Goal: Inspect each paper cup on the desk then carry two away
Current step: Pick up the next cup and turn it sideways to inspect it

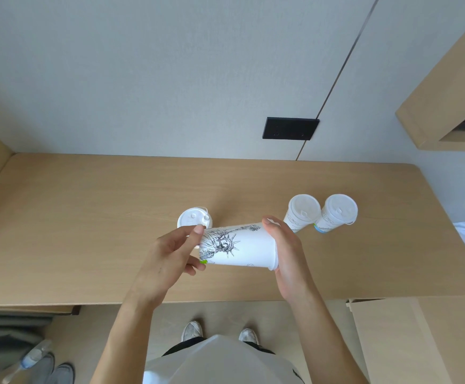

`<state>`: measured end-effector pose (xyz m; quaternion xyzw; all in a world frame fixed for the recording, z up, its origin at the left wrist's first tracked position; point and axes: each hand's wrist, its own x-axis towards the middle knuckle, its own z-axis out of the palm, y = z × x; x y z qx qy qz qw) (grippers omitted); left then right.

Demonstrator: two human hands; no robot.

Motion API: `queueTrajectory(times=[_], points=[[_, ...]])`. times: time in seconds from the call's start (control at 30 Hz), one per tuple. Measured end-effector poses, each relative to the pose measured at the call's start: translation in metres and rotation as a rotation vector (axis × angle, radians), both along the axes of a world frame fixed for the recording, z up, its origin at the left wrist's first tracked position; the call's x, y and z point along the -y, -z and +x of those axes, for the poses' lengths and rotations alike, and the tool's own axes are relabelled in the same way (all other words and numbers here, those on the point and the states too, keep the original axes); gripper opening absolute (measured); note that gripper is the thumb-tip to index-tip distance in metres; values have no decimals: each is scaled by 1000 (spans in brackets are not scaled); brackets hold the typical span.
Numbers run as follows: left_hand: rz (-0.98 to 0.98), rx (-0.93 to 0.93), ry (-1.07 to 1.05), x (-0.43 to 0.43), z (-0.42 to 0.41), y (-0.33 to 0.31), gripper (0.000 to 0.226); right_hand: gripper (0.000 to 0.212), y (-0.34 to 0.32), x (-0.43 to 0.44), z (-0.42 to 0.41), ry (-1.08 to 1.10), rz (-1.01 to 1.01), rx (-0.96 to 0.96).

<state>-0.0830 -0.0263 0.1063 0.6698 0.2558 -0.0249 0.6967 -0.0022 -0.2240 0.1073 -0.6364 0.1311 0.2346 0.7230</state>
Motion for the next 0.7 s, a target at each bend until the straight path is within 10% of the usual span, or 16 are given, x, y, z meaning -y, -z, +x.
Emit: queueTrajectory(times=[0.7], points=[[30, 19, 47, 3, 0, 1, 21, 56, 7, 1, -1, 43, 28, 22]])
